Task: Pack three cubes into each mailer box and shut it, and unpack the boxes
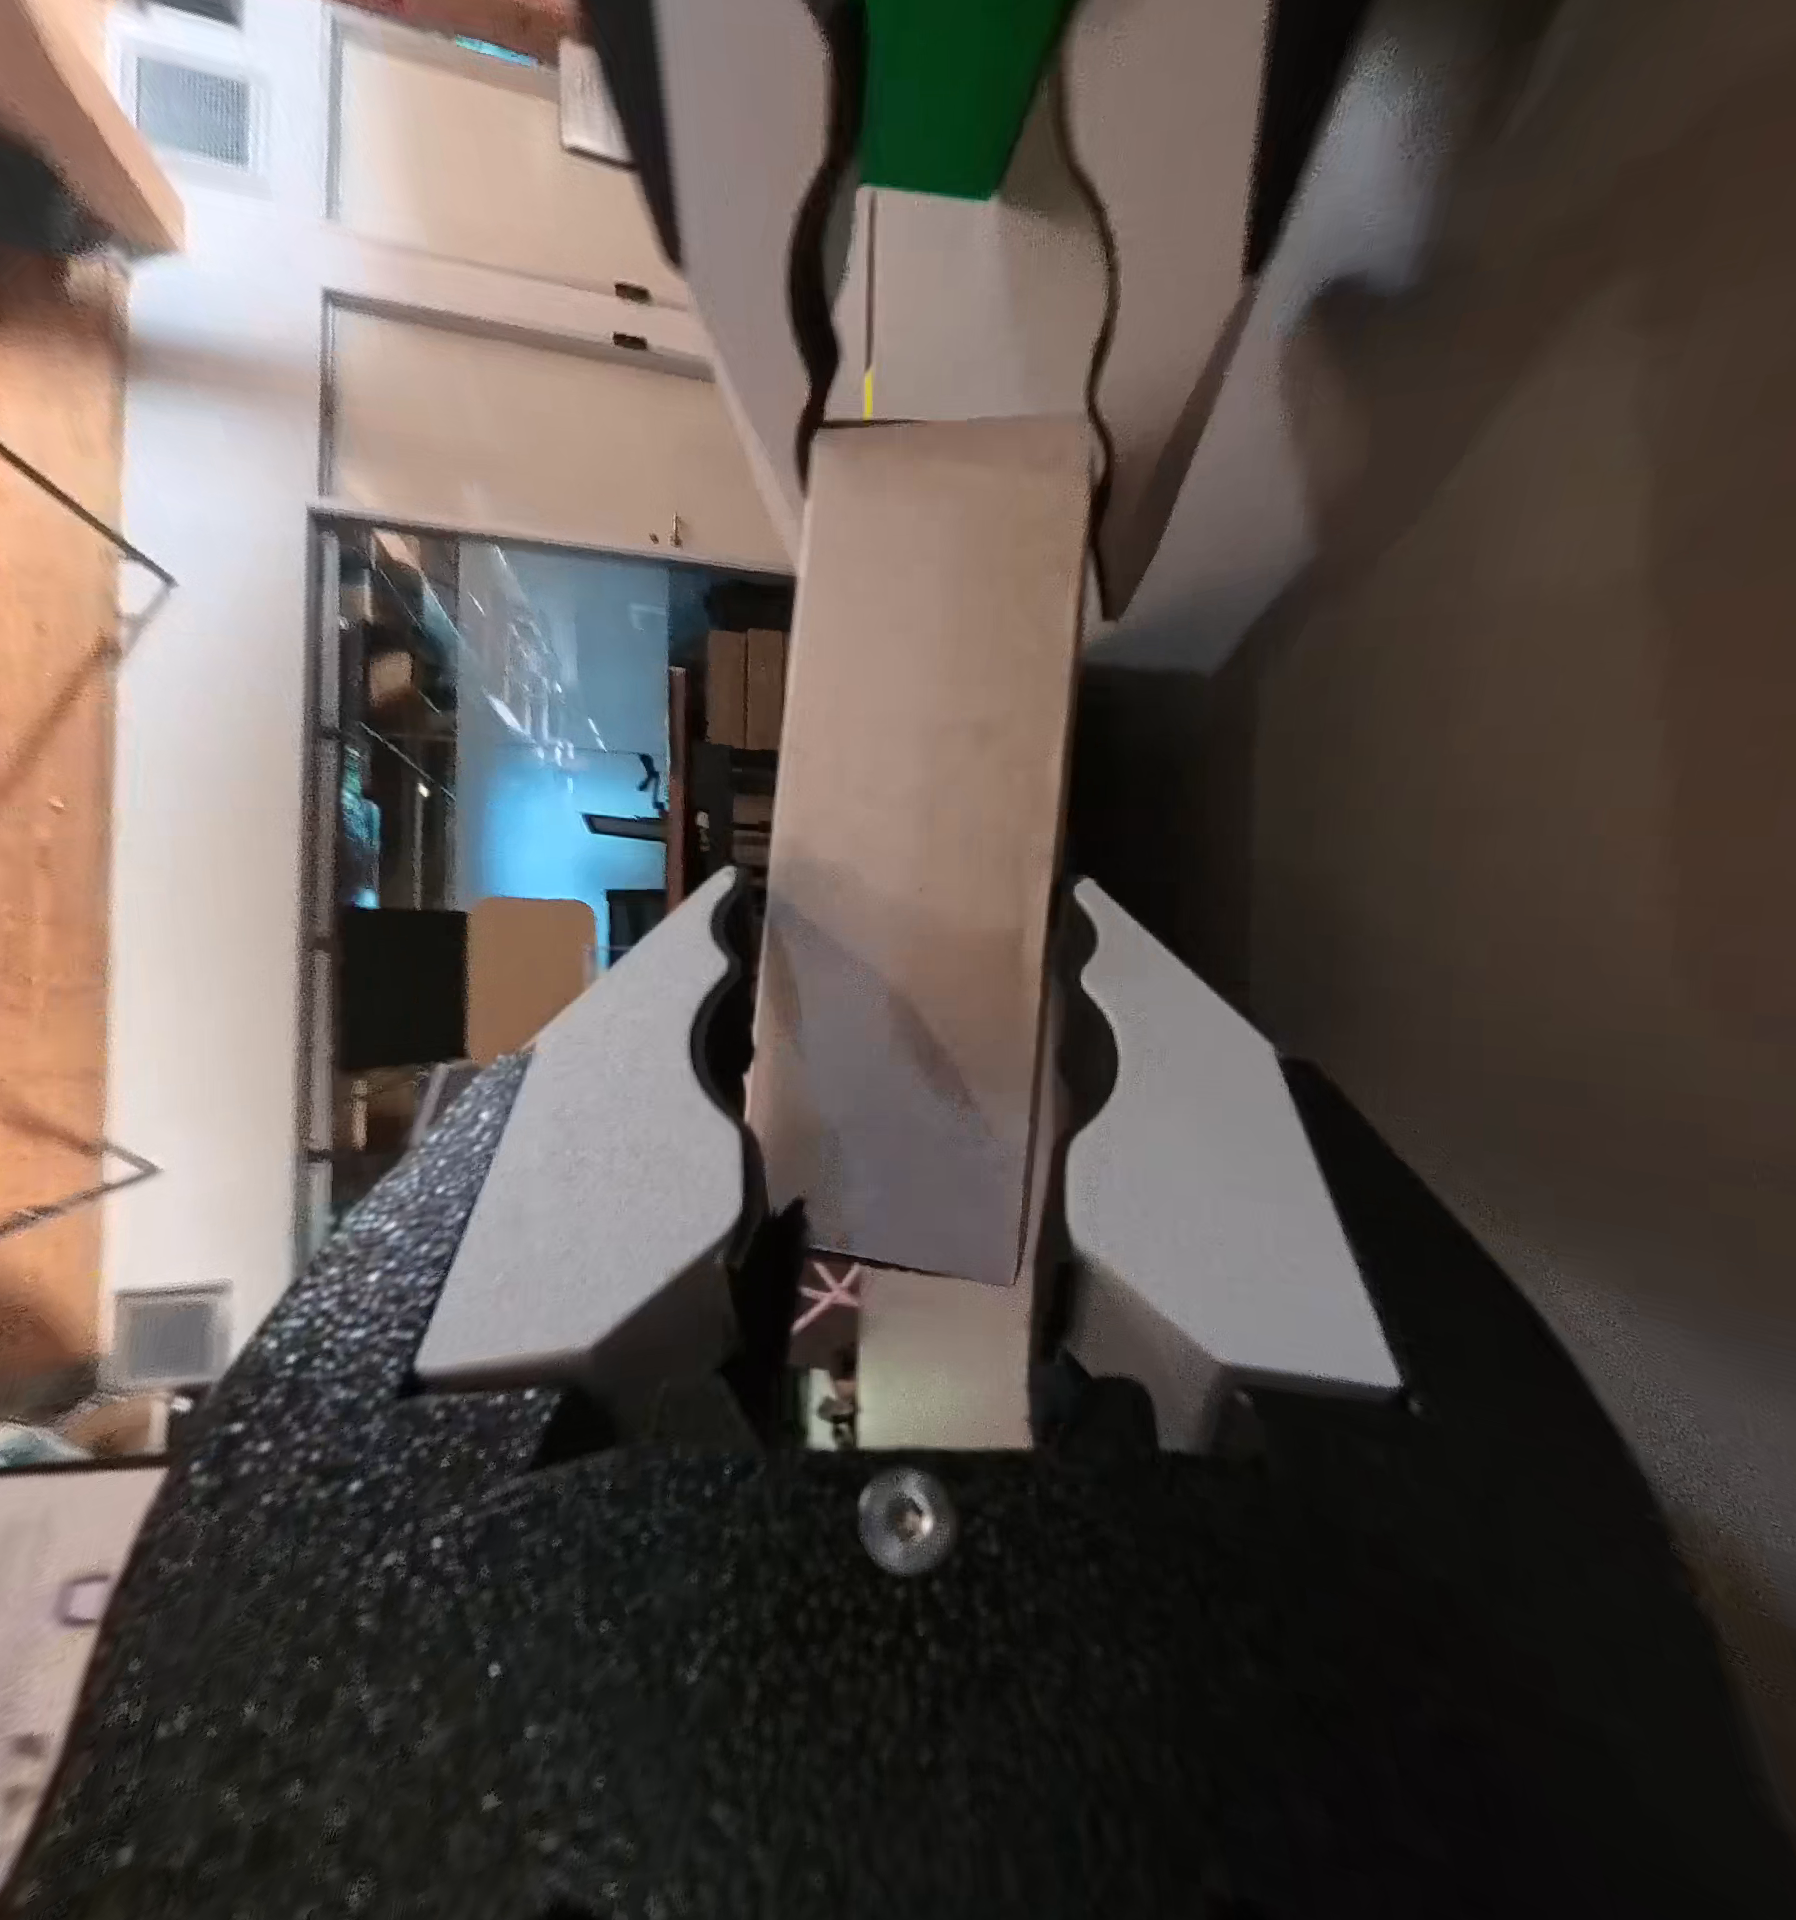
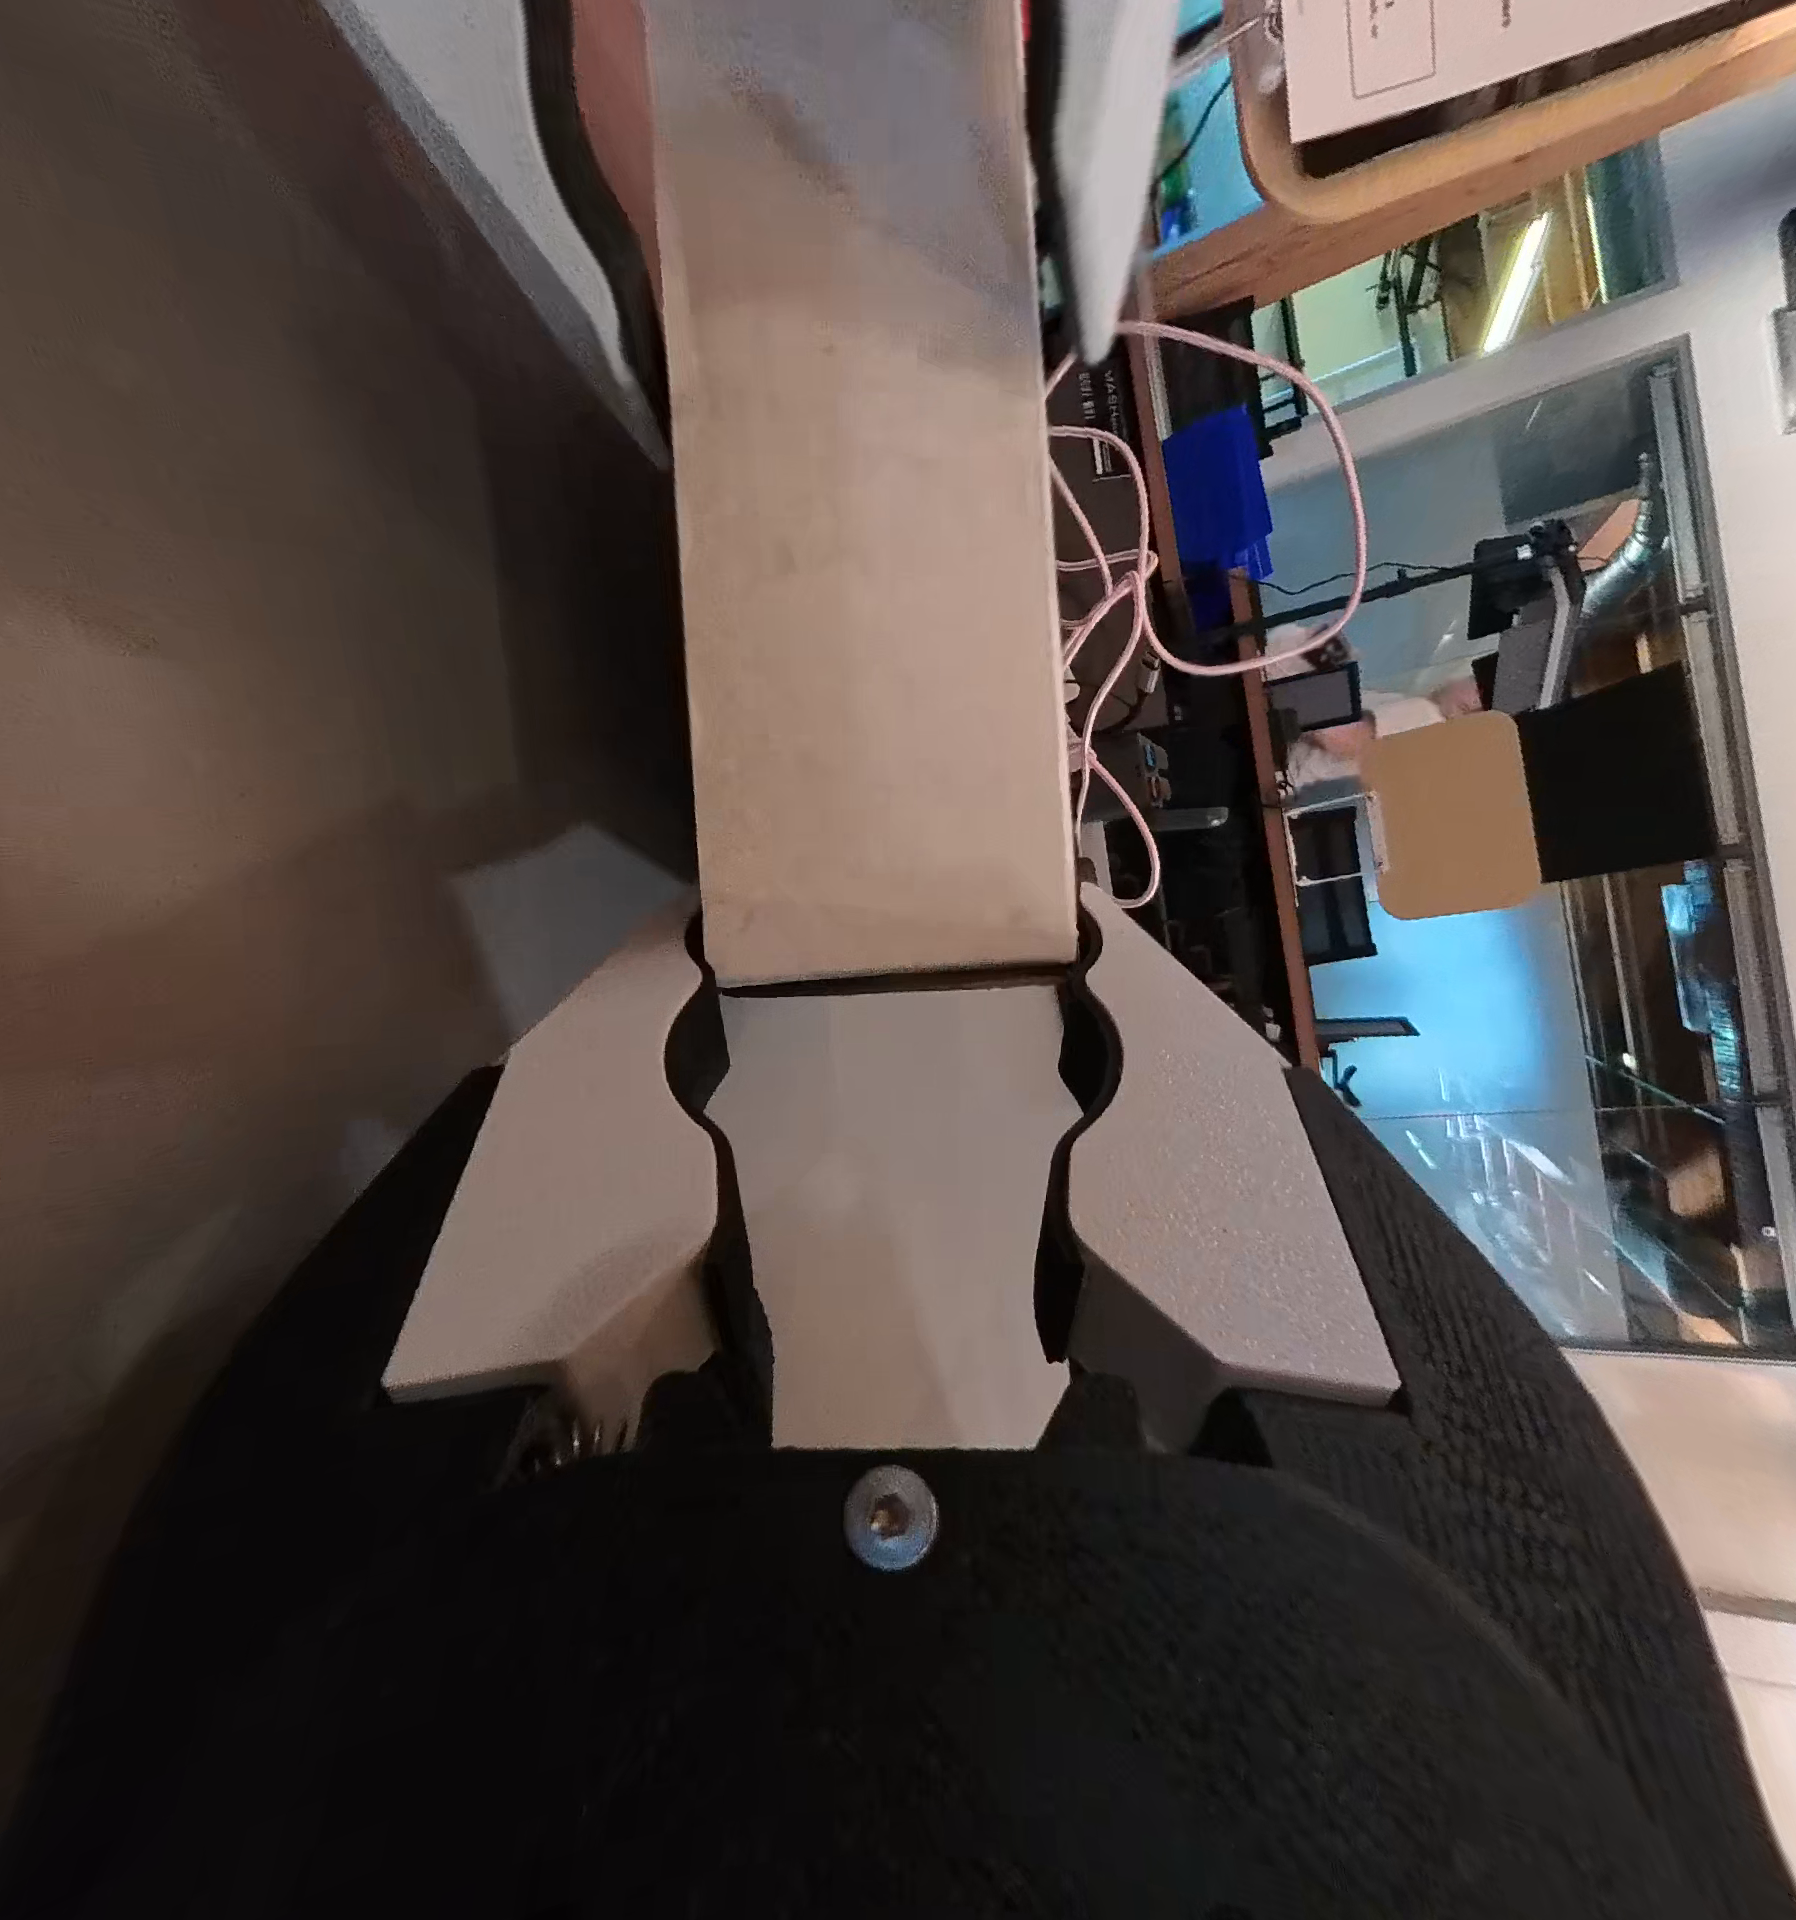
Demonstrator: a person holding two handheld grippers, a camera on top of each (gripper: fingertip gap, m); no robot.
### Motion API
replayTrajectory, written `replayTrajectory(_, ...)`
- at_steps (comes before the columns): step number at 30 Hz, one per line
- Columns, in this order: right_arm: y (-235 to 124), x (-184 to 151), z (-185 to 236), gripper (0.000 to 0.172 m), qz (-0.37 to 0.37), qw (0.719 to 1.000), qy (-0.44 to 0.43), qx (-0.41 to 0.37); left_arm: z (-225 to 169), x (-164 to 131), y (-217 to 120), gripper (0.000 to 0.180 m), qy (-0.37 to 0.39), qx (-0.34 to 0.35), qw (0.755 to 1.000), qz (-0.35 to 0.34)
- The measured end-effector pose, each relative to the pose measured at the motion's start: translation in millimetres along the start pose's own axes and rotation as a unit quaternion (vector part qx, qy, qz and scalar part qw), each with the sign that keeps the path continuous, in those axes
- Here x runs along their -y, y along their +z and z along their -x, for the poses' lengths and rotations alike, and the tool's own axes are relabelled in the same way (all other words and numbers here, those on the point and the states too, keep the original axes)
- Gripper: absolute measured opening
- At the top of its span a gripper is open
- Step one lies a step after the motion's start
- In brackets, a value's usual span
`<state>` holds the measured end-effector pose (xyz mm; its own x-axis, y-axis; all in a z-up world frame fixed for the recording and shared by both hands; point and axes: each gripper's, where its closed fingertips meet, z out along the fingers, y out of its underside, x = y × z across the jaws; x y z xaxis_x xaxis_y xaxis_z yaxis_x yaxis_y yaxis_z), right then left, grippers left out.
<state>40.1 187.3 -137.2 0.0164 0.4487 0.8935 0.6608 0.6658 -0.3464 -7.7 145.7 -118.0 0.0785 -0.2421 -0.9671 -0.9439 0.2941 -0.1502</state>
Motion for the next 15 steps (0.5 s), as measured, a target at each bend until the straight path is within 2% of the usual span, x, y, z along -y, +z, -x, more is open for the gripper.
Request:
replayTrajectory(5, -0.4, -0.8, 0.6, 0.063, 0.006, 1.0, -0.009, 0.003, -3.7, 1.1, -0.2, 0.053, 0.011, -0.013, 1.0, 0.013)
replayTrajectory(8, -1.5, 2.8, 1.3, 0.064, -0.003, 1.0, -0.005, 0.008, -6.4, -1.9, -1.0, 0.052, -0.028, -0.044, 0.998, 0.027)
replayTrajectory(11, -7.9, 8.9, 9.1, 0.066, -0.031, 0.997, 0.046, 0.057, -10.1, -2.5, -2.2, 0.048, -0.063, -0.084, 0.994, 0.032)
replayTrajectory(14, -12.6, 4.6, 14.6, 0.077, -0.036, 0.992, 0.078, 0.09, -19.9, 0.6, 0.0, 0.048, -0.086, -0.132, 0.987, 0.041)
replayTrajectory(15, -15.0, 4.8, 14.7, 0.087, -0.041, 0.99, 0.09, 0.097, -26.9, -0.4, 1.1, 0.049, -0.091, -0.158, 0.982, 0.052)
